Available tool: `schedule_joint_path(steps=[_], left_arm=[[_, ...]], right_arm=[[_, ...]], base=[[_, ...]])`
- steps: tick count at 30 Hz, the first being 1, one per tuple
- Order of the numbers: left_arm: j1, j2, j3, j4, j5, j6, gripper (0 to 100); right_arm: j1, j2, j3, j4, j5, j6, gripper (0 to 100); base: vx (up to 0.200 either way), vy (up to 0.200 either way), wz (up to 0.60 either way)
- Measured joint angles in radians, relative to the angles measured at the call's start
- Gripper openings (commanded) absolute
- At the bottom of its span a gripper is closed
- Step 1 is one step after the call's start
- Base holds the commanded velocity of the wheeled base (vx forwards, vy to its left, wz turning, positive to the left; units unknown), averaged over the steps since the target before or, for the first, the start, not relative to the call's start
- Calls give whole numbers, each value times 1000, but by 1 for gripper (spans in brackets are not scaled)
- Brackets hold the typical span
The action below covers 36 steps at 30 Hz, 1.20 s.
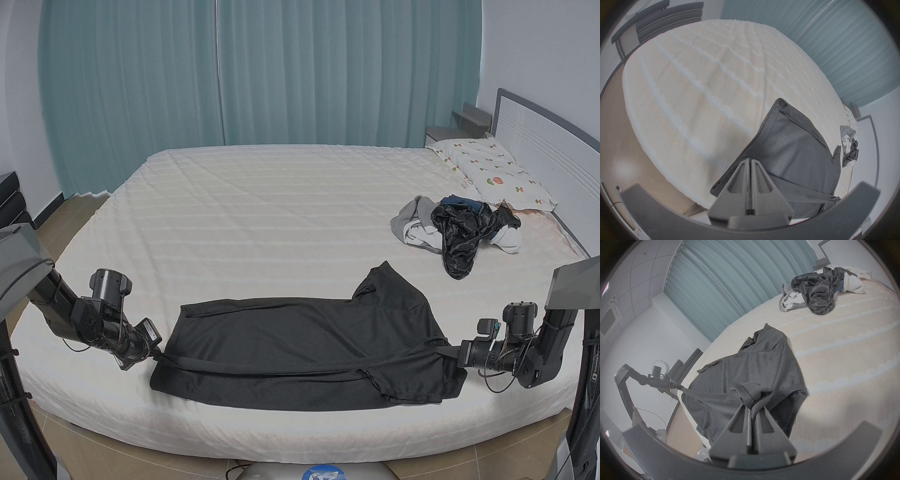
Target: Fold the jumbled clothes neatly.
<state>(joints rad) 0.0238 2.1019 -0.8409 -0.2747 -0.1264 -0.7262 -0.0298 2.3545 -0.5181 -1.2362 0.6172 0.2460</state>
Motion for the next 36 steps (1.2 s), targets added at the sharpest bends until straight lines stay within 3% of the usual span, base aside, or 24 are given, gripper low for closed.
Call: schedule_joint_path(steps=[18,25,36], left_arm=[[15,61,-30,-50,-2,-69,100],[23,42,-31,-51,-46,-136,100],[19,31,-32,-101,-63,-148,100]], right_arm=[[-21,10,-27,-81,-192,180,100],[0,-26,8,-106,-247,212,100],[24,-33,28,-162,-260,284,100]], base=[[0,0,0],[57,0,0],[18,0,0]])
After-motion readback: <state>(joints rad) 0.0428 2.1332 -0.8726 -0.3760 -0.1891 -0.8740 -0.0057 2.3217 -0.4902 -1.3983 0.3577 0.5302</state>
